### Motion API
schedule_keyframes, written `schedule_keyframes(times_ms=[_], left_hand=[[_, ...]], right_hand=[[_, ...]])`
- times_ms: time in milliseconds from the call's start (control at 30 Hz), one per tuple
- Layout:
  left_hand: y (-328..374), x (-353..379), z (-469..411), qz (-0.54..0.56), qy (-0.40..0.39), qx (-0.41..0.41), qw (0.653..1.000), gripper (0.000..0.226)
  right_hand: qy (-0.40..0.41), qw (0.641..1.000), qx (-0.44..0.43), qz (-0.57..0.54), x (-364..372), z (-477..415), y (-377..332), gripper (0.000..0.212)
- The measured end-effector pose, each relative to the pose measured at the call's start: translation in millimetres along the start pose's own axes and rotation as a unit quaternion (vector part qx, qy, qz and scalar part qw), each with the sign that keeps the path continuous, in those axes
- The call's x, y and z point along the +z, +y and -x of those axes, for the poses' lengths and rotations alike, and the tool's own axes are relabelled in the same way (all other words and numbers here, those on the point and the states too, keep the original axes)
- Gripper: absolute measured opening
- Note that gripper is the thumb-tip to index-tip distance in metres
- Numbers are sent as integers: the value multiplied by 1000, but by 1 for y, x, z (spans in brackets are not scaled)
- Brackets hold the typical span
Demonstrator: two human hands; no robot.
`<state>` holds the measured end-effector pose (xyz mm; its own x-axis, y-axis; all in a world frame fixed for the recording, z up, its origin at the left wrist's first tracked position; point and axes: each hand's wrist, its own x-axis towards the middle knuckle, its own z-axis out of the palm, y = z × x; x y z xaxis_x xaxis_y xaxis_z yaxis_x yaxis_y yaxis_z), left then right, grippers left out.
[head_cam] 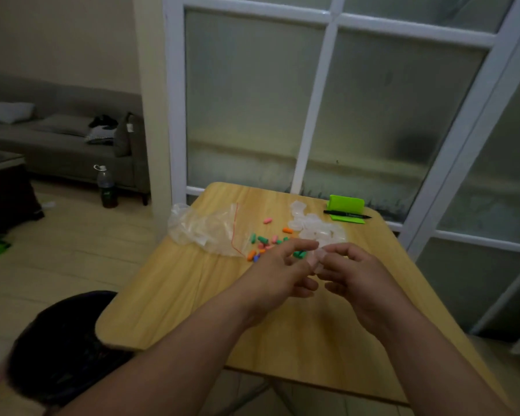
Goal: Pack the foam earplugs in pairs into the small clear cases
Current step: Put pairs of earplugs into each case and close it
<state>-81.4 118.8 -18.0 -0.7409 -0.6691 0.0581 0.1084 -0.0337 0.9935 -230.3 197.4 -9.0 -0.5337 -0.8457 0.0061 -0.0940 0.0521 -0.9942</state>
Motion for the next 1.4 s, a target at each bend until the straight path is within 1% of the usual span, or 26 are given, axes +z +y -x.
schedule_keyframes(times_ms=[67,167,333,500,533,633,667,833,933,1033,1100,1233,1333,1400], left_hand=[[0,-2,2,-4,-3,3,1000,32],[-3,-7,1,-7,3,1,1000,37],[-4,-19,-1,6,5,-17,1000,34],[-3,-29,-1,11,-5,-20,1000,32],[-3,-30,-1,8,-7,-20,1000,32],[-3,-34,-1,-3,-12,-19,1000,31],[-4,-35,-1,-7,-12,-19,1000,30],[-4,-39,-1,-4,-11,-18,1000,27],[-2,-40,0,16,6,-26,1000,25],[0,-41,1,38,28,-36,998,18],[1,-43,1,61,36,-45,996,18],[2,-42,1,140,53,-64,987,27],[0,-40,1,186,56,-86,977,32],[-1,-36,2,191,30,-102,976,37]], right_hand=[[-18,999,12,-24,1,0,2,19],[-37,998,26,-47,5,-4,3,17],[-51,997,46,-29,11,-11,6,16],[-61,997,38,-12,15,-15,3,13],[-63,997,37,-9,16,-15,3,15],[-70,997,33,-3,16,-15,4,31],[-71,997,31,-3,17,-15,5,31],[-77,997,24,-6,23,-14,3,9],[-65,998,23,-16,27,-14,2,3],[-58,997,31,-38,26,-14,0,6],[-50,998,30,-35,25,-14,-1,11],[22,999,-1,38,25,-17,4,15],[42,996,-28,77,25,-19,6,18],[43,992,-56,103,24,-20,5,19]])
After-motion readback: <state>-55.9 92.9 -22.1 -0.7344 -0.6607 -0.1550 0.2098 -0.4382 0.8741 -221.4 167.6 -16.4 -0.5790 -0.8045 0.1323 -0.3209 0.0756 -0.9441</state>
